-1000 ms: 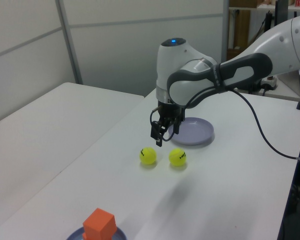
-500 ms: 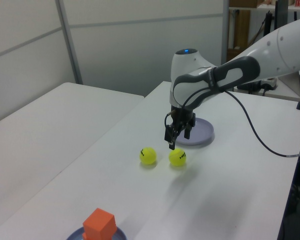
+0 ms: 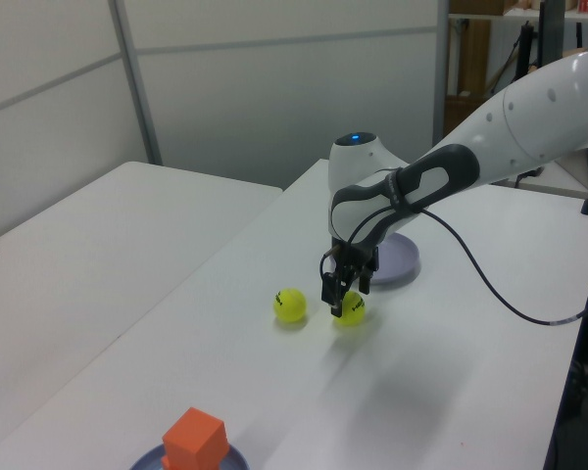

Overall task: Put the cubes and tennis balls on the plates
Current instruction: 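Grasp the tennis ball and place it on the lavender plate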

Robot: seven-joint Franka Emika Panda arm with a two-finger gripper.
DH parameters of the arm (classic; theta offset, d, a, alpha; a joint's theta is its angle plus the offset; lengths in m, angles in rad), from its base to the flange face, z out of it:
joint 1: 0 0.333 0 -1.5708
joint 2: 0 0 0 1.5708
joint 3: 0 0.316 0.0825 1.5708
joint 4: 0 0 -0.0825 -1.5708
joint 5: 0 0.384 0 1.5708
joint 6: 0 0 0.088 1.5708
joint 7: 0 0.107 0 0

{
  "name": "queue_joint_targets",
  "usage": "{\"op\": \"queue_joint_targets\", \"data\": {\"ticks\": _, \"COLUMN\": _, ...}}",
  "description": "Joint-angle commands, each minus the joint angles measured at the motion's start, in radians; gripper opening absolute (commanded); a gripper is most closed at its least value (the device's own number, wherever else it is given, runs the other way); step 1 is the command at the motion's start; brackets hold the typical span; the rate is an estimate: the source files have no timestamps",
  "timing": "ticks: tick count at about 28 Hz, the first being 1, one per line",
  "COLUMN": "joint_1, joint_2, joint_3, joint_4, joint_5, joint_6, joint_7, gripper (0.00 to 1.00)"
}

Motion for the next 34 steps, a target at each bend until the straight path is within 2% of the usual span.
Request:
{"op": "queue_joint_targets", "data": {"ticks": 1, "joint_1": 0.001, "joint_2": 0.008, "joint_3": -0.008, "joint_4": -0.003, "joint_5": 0.028, "joint_6": 0.021, "joint_7": -0.041, "gripper": 1.0}}
{"op": "queue_joint_targets", "data": {"ticks": 2, "joint_1": 0.001, "joint_2": 0.013, "joint_3": -0.008, "joint_4": -0.003, "joint_5": 0.028, "joint_6": 0.021, "joint_7": -0.041, "gripper": 0.97}}
{"op": "queue_joint_targets", "data": {"ticks": 3, "joint_1": 0.001, "joint_2": 0.019, "joint_3": -0.009, "joint_4": 0.001, "joint_5": 0.029, "joint_6": 0.021, "joint_7": -0.038, "gripper": 0.71}}
{"op": "queue_joint_targets", "data": {"ticks": 6, "joint_1": -0.005, "joint_2": 0.019, "joint_3": -0.016, "joint_4": 0.003, "joint_5": 0.035, "joint_6": 0.021, "joint_7": -0.036, "gripper": 0.12}}
{"op": "queue_joint_targets", "data": {"ticks": 7, "joint_1": -0.008, "joint_2": 0.019, "joint_3": -0.02, "joint_4": 0.009, "joint_5": 0.052, "joint_6": 0.021, "joint_7": -0.036, "gripper": 0.0}}
{"op": "queue_joint_targets", "data": {"ticks": 11, "joint_1": -0.008, "joint_2": 0.016, "joint_3": -0.025, "joint_4": 0.014, "joint_5": 0.062, "joint_6": 0.019, "joint_7": -0.036, "gripper": 0.0}}
{"op": "queue_joint_targets", "data": {"ticks": 16, "joint_1": -0.008, "joint_2": -0.015, "joint_3": -0.063, "joint_4": 0.017, "joint_5": 0.063, "joint_6": 0.01, "joint_7": -0.041, "gripper": 0.0}}
{"op": "queue_joint_targets", "data": {"ticks": 18, "joint_1": -0.008, "joint_2": -0.032, "joint_3": -0.092, "joint_4": 0.017, "joint_5": 0.065, "joint_6": 0.007, "joint_7": -0.053, "gripper": 0.0}}
{"op": "queue_joint_targets", "data": {"ticks": 22, "joint_1": -0.01, "joint_2": -0.038, "joint_3": -0.132, "joint_4": 0.054, "joint_5": 0.068, "joint_6": 0.005, "joint_7": -0.056, "gripper": 0.0}}
{"op": "queue_joint_targets", "data": {"ticks": 26, "joint_1": -0.019, "joint_2": -0.024, "joint_3": -0.181, "joint_4": 0.103, "joint_5": 0.135, "joint_6": 0.007, "joint_7": -0.083, "gripper": 0.0}}
{"op": "queue_joint_targets", "data": {"ticks": 27, "joint_1": -0.021, "joint_2": -0.009, "joint_3": -0.198, "joint_4": 0.121, "joint_5": 0.172, "joint_6": 0.007, "joint_7": -0.115, "gripper": 0.0}}
{"op": "queue_joint_targets", "data": {"ticks": 29, "joint_1": -0.025, "joint_2": 0.011, "joint_3": -0.216, "joint_4": 0.138, "joint_5": 0.204, "joint_6": 0.008, "joint_7": -0.136, "gripper": 0.0}}
{"op": "queue_joint_targets", "data": {"ticks": 34, "joint_1": -0.05, "joint_2": 0.101, "joint_3": -0.233, "joint_4": 0.213, "joint_5": 0.233, "joint_6": 0.01, "joint_7": -0.145, "gripper": 0.0}}
